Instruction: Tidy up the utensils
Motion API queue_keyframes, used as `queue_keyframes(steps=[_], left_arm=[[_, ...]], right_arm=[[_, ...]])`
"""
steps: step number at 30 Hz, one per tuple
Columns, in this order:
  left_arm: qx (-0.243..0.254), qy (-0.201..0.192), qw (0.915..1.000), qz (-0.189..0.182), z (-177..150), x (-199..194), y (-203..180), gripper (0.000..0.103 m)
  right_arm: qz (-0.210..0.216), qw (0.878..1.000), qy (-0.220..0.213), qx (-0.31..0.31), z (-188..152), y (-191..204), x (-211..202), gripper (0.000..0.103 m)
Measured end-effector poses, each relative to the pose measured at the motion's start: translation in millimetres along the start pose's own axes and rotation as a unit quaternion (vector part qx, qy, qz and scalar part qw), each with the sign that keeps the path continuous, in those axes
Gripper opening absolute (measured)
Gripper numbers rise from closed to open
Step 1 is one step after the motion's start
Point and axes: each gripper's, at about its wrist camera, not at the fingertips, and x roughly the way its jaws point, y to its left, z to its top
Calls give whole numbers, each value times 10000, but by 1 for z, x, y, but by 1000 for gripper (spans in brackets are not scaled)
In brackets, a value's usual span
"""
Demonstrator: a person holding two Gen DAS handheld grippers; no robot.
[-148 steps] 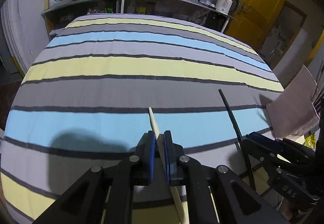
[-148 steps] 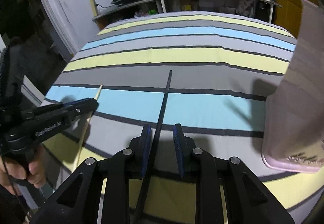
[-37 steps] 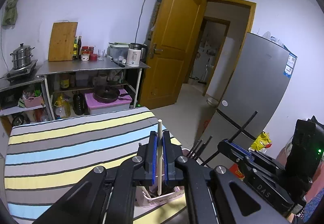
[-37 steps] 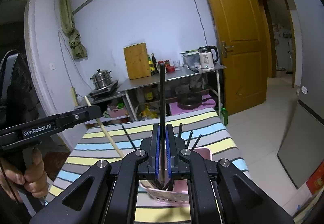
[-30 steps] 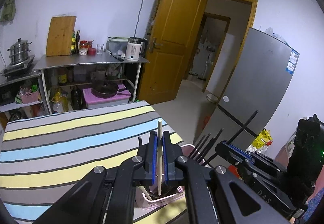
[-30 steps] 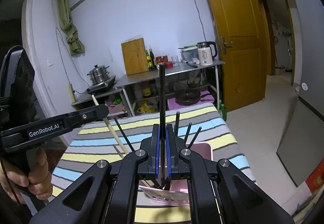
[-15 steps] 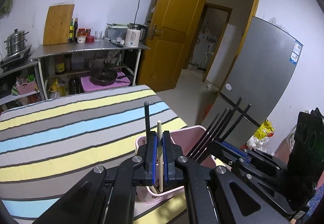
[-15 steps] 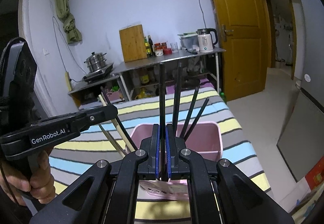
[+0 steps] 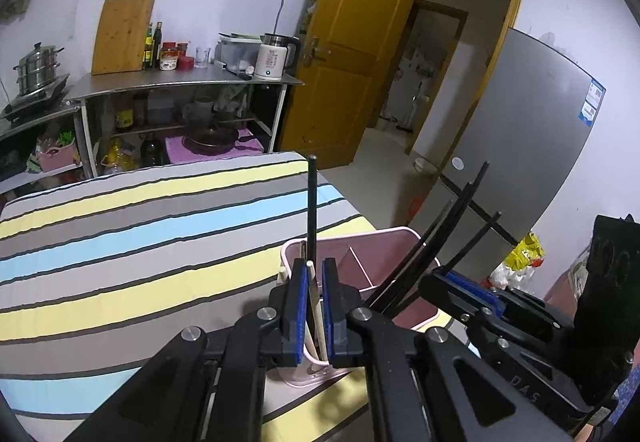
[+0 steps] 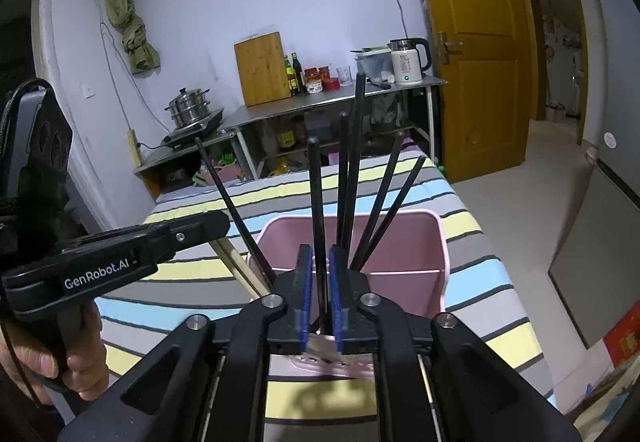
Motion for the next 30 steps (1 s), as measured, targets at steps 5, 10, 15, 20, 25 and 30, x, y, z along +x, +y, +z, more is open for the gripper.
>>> queue_keyframes(steps=[5,10,15,20,25,30], left_arm=[[12,-158,9999,29,-2,-21,-3,7],[36,-310,9995,67,-6,-45,-7,8],[64,-436,9990,92,-15,-66,-11,9],[99,-541,9984,101,-26,-83,-19,9],[178,-561,9982,125,-40,-93,-27,9],[260,-564,9980,145,-58,-97,-34,9]], right_arm=[[-16,9999,-114,-89,3,7,-14,16],[-32,9997,-216,-128,4,11,-29,21],[-48,9994,-325,-100,2,13,-46,22],[-106,9990,-416,-145,-3,18,-60,23],[-142,9986,-473,-180,-9,19,-70,23],[-176,9984,-490,-224,-19,20,-77,23]])
